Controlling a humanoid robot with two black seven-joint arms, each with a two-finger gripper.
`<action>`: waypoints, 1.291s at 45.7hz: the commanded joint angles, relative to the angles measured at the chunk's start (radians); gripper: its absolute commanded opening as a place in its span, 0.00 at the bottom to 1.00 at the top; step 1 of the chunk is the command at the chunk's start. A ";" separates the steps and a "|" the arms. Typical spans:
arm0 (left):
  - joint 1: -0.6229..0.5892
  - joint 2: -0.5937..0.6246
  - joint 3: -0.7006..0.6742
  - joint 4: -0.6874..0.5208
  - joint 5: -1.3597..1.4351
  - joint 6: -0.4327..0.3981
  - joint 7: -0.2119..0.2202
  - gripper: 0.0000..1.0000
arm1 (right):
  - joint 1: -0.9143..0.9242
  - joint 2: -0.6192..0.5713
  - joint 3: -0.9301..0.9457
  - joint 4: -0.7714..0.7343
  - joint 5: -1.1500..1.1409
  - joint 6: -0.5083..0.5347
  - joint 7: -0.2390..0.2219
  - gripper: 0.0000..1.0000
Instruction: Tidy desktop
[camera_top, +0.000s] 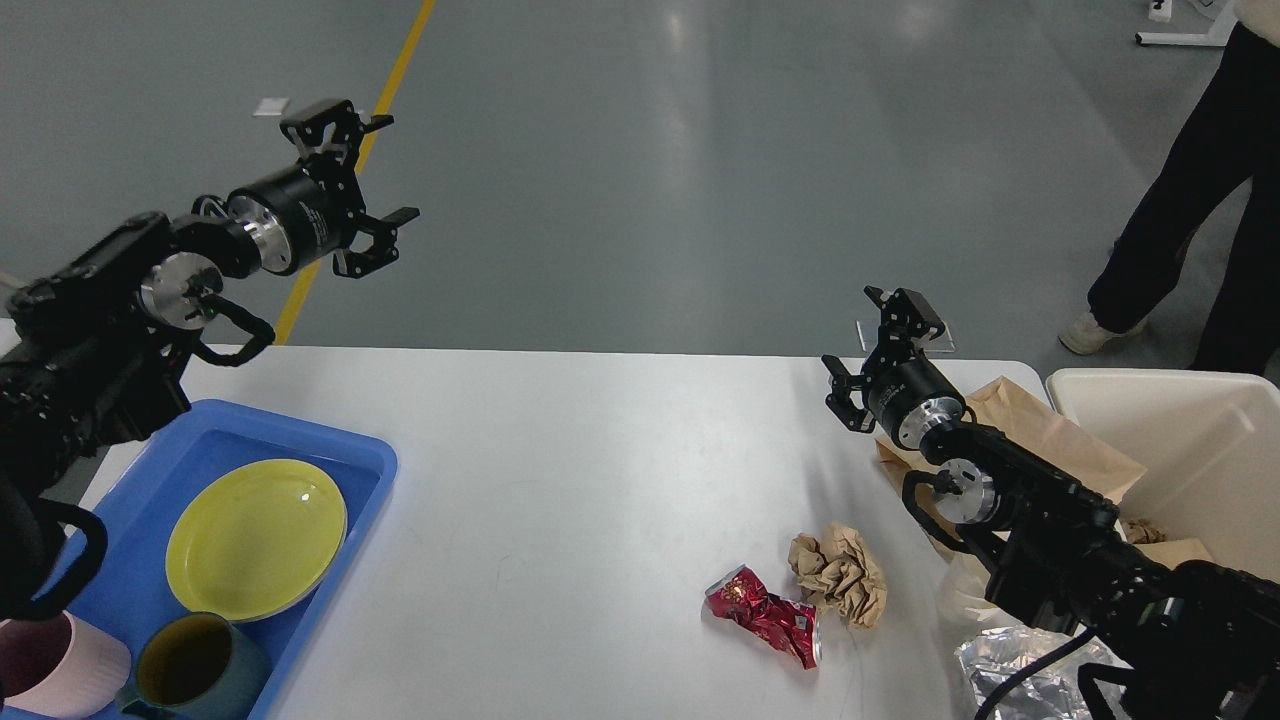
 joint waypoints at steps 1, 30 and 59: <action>0.095 -0.042 -0.091 0.000 0.000 0.009 0.000 0.96 | 0.000 0.000 0.000 0.000 0.000 0.000 0.000 1.00; 0.299 -0.048 -0.461 -0.002 -0.001 -0.019 -0.015 0.96 | 0.000 0.000 0.000 0.000 0.000 0.000 0.000 1.00; 0.328 -0.050 -0.515 -0.002 0.000 -0.068 -0.015 0.96 | 0.000 0.000 0.000 0.000 0.000 0.000 0.000 1.00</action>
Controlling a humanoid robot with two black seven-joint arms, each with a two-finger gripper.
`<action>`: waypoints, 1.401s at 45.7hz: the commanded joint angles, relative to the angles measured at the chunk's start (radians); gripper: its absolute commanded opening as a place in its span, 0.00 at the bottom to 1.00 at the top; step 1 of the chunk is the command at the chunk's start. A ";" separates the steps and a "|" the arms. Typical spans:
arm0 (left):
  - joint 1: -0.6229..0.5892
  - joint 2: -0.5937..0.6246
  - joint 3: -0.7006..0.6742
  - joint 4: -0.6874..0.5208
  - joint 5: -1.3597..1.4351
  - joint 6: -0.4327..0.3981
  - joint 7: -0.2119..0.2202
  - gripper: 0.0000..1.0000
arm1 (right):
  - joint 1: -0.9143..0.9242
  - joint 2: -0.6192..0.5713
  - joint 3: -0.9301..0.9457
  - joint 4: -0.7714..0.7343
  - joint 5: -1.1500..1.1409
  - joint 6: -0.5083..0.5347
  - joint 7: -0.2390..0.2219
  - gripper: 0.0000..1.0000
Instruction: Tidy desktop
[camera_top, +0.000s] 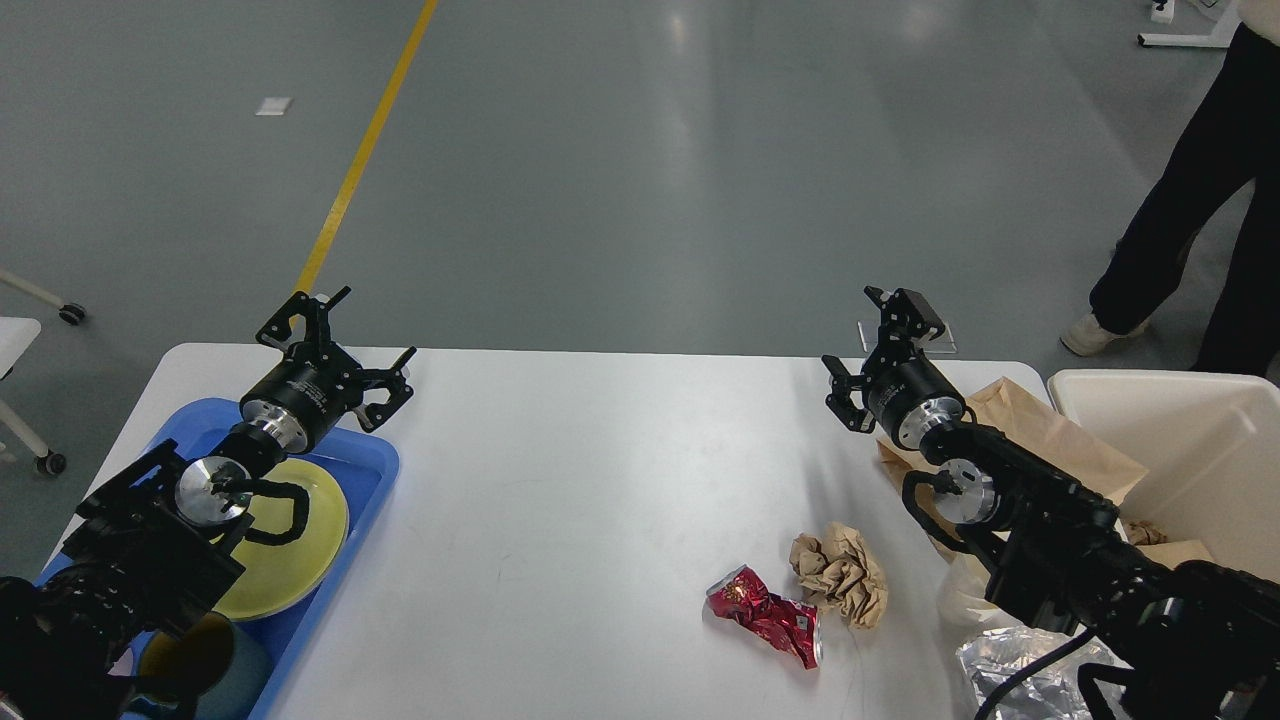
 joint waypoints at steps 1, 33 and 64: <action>0.000 0.001 -0.002 0.000 -0.003 0.000 0.000 0.96 | 0.000 0.000 0.000 0.000 0.000 0.000 0.000 1.00; 0.000 0.001 -0.002 0.000 -0.002 0.000 0.000 0.96 | 0.000 0.000 0.000 0.000 0.000 0.000 0.000 1.00; 0.000 0.001 -0.002 0.000 -0.002 0.000 0.000 0.96 | 0.000 0.000 -0.003 -0.003 0.000 0.000 -0.002 1.00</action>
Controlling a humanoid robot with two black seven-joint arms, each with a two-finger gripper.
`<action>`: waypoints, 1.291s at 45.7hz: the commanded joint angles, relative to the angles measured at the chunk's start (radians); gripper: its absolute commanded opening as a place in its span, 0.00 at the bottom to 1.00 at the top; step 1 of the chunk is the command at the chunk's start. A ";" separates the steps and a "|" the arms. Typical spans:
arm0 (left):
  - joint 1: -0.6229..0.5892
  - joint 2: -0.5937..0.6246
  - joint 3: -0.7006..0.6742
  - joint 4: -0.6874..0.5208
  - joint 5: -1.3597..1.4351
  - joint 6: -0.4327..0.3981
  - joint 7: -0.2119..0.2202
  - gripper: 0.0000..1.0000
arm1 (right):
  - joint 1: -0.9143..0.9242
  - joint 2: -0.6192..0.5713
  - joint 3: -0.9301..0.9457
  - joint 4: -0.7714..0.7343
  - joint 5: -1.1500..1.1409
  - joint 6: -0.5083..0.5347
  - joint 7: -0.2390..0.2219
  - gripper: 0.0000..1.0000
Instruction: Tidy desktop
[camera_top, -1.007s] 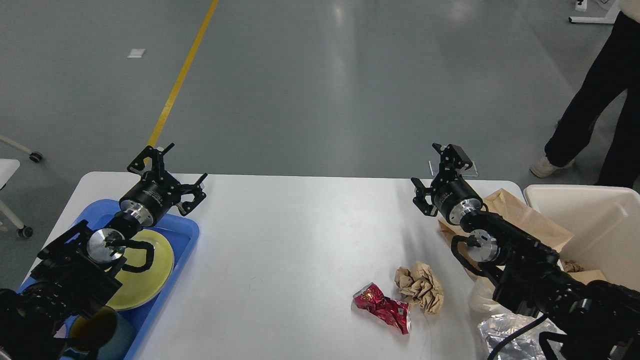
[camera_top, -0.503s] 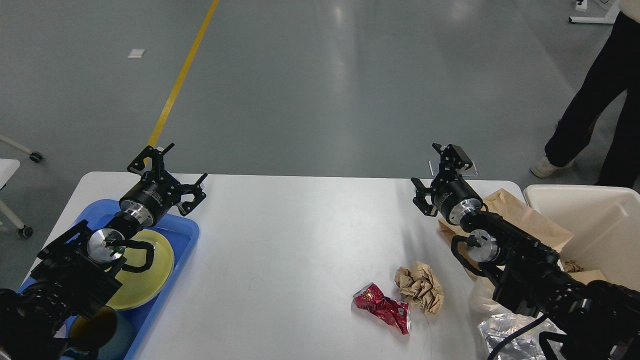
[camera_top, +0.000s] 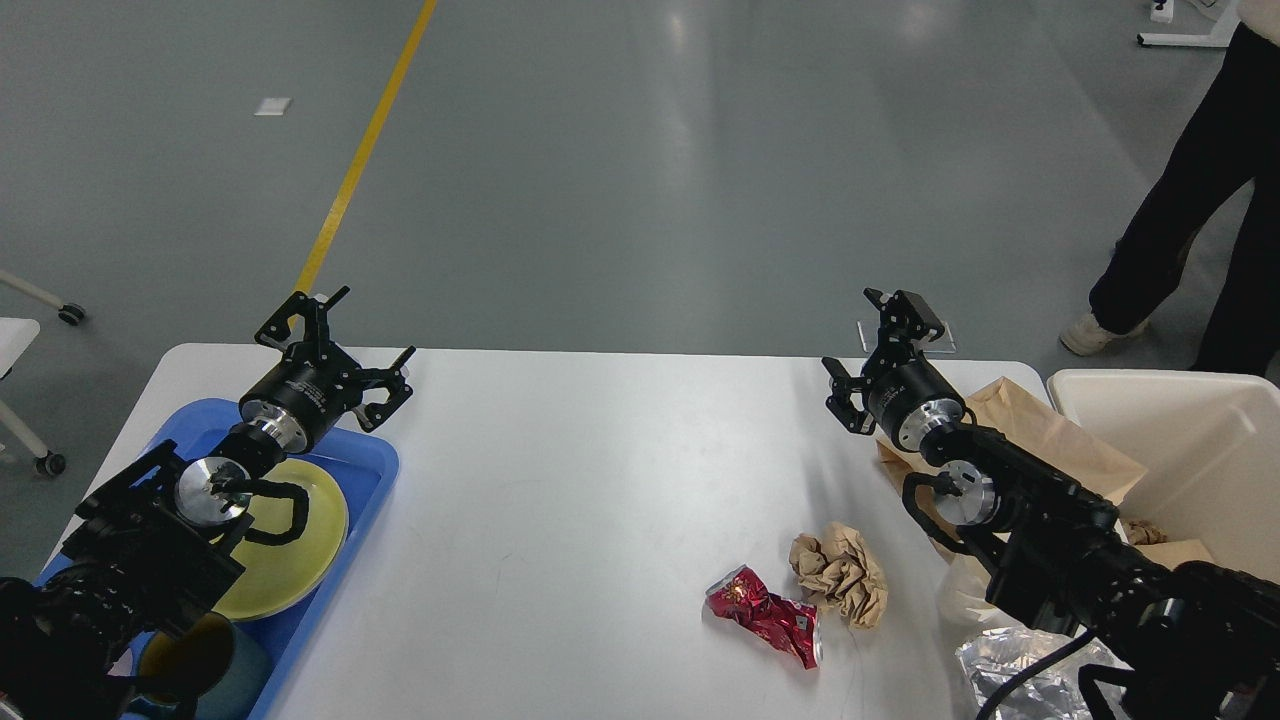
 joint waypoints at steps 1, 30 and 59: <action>0.000 0.000 0.000 0.000 0.000 0.000 0.000 0.96 | 0.003 -0.002 0.001 -0.001 0.000 -0.002 -0.003 1.00; 0.000 0.000 0.000 0.000 -0.001 0.000 0.000 0.96 | 0.080 -0.146 0.132 -0.001 0.017 -0.003 -0.002 1.00; 0.000 0.000 0.000 0.000 0.000 0.000 0.000 0.96 | 0.233 -0.391 -0.345 -0.003 0.018 0.006 -0.005 1.00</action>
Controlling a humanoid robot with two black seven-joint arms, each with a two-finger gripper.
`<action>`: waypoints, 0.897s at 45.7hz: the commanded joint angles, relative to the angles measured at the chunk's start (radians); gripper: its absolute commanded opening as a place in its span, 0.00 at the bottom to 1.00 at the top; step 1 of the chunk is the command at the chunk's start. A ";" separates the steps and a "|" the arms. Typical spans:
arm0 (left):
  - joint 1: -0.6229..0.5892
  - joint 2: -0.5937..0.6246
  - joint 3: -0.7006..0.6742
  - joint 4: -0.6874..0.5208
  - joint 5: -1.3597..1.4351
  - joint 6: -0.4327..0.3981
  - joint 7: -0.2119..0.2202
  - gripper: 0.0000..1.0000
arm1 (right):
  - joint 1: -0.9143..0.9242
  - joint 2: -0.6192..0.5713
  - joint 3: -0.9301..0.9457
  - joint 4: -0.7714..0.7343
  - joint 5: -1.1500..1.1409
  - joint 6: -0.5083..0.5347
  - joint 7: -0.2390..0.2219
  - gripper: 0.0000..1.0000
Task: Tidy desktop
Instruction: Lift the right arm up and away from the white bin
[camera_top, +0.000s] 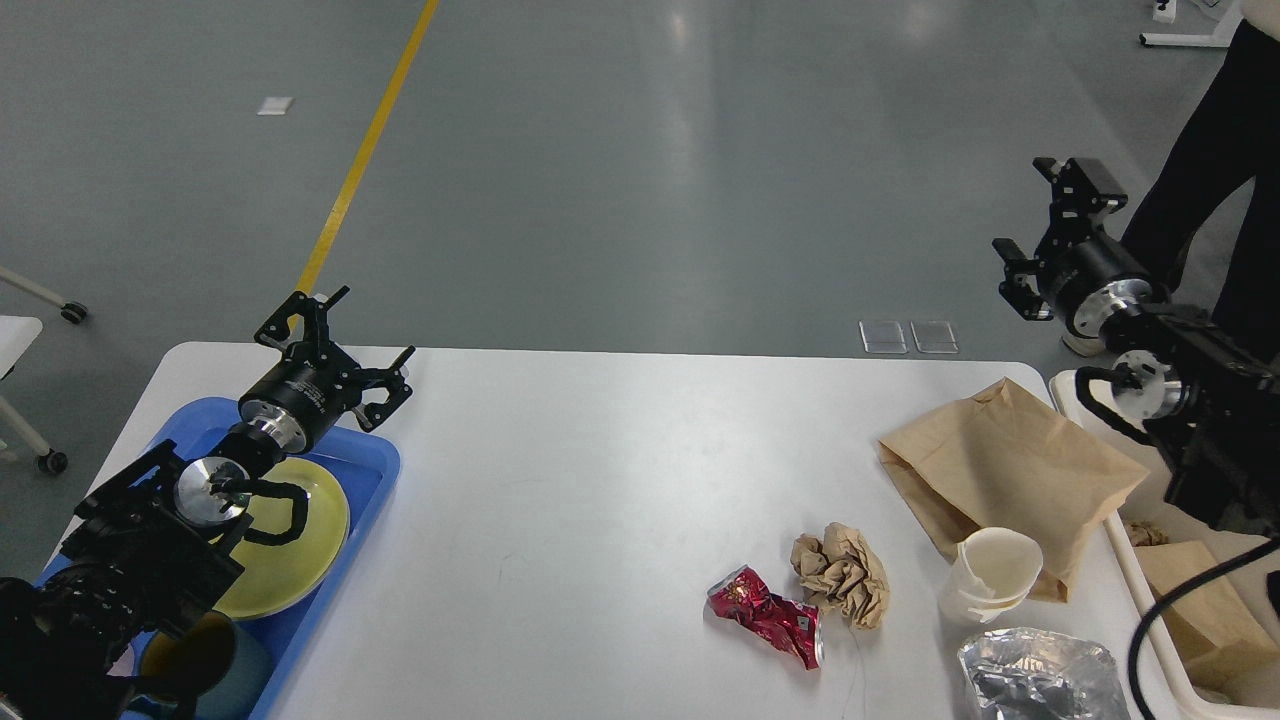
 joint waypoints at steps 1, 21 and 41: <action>0.000 0.001 0.000 0.000 0.000 0.000 0.000 0.96 | 0.043 -0.103 -0.163 0.025 0.000 0.005 0.001 1.00; 0.000 -0.001 0.000 0.000 0.000 0.000 0.000 0.96 | 0.256 -0.329 -0.663 0.142 -0.003 0.006 0.004 1.00; 0.000 -0.001 0.000 0.000 0.000 0.000 0.000 0.96 | 0.640 -0.284 -1.231 0.150 -0.022 0.009 0.001 1.00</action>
